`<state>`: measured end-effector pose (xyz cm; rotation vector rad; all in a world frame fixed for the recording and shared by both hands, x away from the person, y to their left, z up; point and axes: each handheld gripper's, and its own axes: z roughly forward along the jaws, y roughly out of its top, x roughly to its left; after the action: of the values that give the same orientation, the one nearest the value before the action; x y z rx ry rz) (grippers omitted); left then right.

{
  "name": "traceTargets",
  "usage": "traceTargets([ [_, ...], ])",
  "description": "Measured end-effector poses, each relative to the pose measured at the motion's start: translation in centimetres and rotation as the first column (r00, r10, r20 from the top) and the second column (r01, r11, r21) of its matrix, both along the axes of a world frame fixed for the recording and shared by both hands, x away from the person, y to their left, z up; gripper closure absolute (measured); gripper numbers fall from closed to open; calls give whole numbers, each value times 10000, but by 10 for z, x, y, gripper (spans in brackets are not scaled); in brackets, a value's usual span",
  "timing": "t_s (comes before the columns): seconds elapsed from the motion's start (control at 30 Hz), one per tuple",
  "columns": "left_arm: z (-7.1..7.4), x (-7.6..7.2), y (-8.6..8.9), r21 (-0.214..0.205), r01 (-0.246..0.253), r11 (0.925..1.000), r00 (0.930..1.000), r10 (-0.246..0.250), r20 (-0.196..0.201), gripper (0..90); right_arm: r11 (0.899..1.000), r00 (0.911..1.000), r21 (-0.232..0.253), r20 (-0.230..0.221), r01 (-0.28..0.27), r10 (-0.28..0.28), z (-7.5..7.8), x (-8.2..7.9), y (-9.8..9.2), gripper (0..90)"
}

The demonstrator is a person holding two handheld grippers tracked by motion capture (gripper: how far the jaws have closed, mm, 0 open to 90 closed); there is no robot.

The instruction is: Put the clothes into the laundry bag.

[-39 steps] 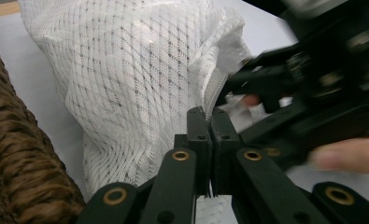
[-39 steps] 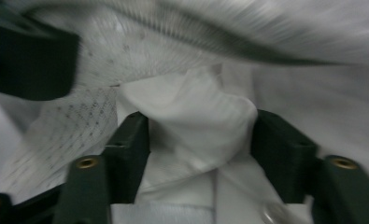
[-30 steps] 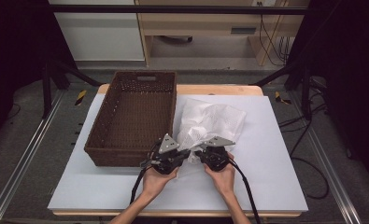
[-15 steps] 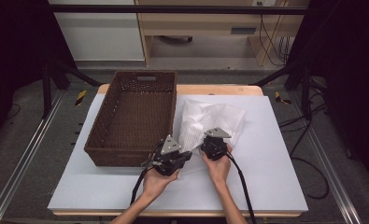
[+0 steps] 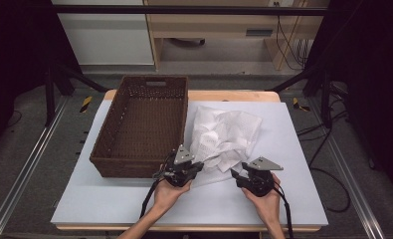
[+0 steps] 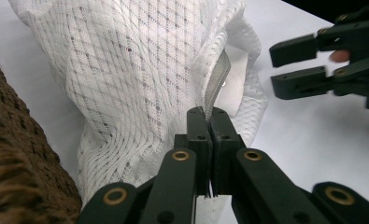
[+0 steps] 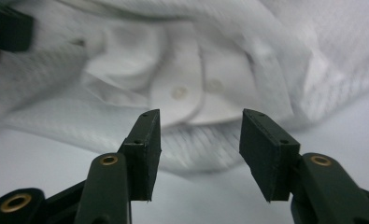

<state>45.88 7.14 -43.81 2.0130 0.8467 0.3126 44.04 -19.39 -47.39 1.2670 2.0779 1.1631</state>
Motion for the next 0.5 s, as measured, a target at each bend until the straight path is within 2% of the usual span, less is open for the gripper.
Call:
traceTargets([
  [0.07,-1,0,0,32,20,10000,10000,-20,-12,883,9999,9988,-106,-499,-24,18,-8,6,0,503],
  [0.1,-1,0,0,23,14,10000,10000,-14,-4,883,9998,9993,-207,-385,25,-33,-9,8,2,534],
  [0.17,0,0,0,-22,19,10000,10000,-19,-35,883,9999,9986,-137,-522,30,-37,-11,14,7,606],
  [0.23,0,0,1,-8,15,10000,10000,-15,-16,882,9995,9959,-309,-901,-14,-14,-13,19,12,741],
  [0.27,1,-1,1,-7,20,10000,10000,-20,7,882,9983,9968,-576,-797,66,-112,-14,20,13,839],
  [0.3,1,-1,1,-17,25,10000,10000,-25,13,883,9978,9955,-649,-925,136,-196,-13,19,12,900],
  [0.33,2,-1,1,-38,36,10000,10000,-36,12,882,9984,9938,-544,-1091,157,-216,-11,17,10,900],
  [0.47,2,-2,0,-94,109,9999,9999,-109,23,882,9994,9959,-258,-862,235,-257,1,-2,-7,900],
  [0.5,2,-2,-1,-97,134,9999,9999,-134,10,882,9990,9967,-366,-770,239,-266,3,-8,-12,900],
])
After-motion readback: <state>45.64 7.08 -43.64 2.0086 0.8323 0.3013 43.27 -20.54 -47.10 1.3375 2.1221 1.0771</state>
